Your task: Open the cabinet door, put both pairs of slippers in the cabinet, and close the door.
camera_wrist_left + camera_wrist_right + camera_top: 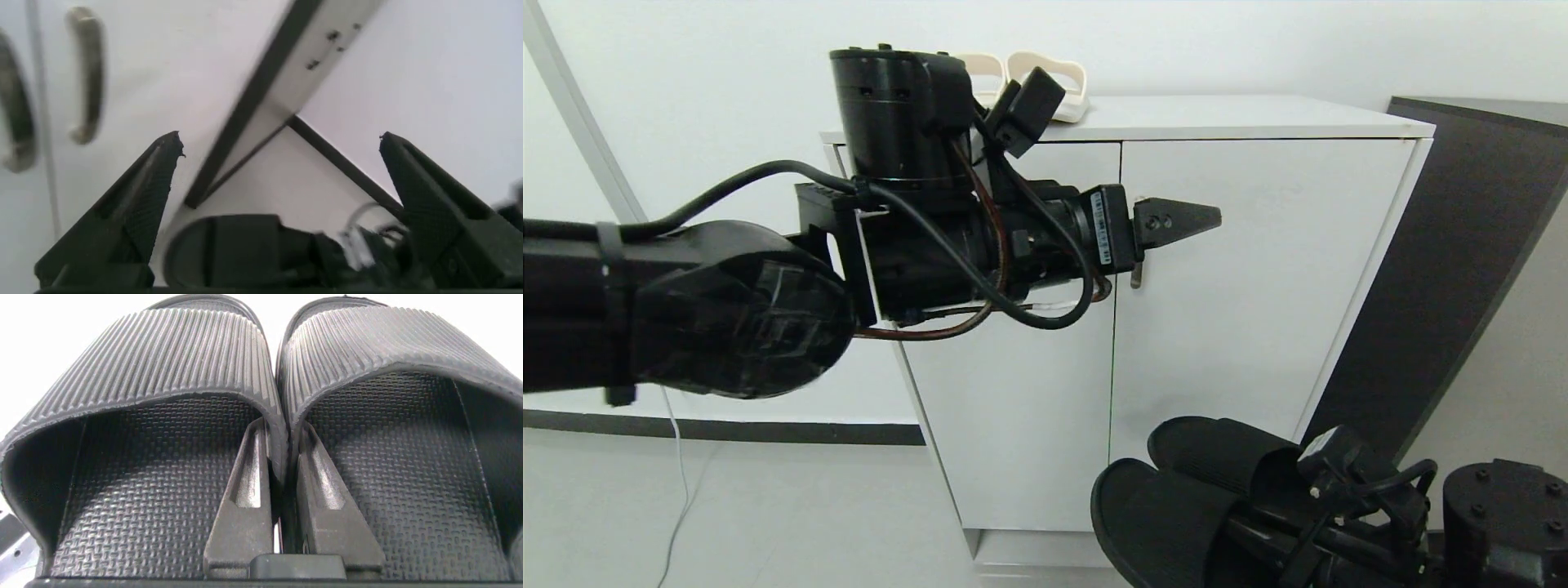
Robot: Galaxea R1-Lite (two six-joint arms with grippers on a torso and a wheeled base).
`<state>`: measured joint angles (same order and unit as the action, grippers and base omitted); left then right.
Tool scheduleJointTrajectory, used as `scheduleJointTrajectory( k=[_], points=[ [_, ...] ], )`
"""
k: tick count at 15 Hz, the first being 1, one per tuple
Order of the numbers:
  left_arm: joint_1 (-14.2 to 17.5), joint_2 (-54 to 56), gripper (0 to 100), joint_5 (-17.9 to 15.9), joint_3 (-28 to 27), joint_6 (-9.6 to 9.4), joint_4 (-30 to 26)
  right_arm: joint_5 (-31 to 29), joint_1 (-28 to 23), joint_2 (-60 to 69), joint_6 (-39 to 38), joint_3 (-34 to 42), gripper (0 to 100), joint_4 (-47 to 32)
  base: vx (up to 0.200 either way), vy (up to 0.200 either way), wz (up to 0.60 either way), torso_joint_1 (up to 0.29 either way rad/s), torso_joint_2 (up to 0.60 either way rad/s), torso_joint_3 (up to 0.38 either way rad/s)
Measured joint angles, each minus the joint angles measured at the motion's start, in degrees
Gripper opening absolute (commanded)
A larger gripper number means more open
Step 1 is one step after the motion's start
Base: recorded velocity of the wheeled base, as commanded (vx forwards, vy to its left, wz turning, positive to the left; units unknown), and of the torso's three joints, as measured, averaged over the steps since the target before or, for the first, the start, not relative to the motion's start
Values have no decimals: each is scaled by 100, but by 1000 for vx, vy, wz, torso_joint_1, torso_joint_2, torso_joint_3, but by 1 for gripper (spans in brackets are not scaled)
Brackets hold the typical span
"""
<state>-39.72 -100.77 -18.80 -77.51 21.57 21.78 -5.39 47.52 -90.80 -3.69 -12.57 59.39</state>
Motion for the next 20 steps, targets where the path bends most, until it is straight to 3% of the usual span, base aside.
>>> scheduleJointTrajectory(
  k=[7,17,18,20],
  points=[
    [99,-638,100,532,-761,5,-211,2,-2,-24,-10,11,0,-6,0,0,0,0,0,0],
    [94,-1337,100,666,-1727,22,-534,11,-9,-123,-2,4,0,0,0,0,0,0,0,0],
    [94,-1373,0,662,-1758,60,-536,13,-6,-123,0,4,0,0,0,0,0,0,0,0],
    [100,-1409,0,666,-1786,200,-547,13,-2,-124,4,-7,0,0,0,0,0,0,0,0]
  ],
)
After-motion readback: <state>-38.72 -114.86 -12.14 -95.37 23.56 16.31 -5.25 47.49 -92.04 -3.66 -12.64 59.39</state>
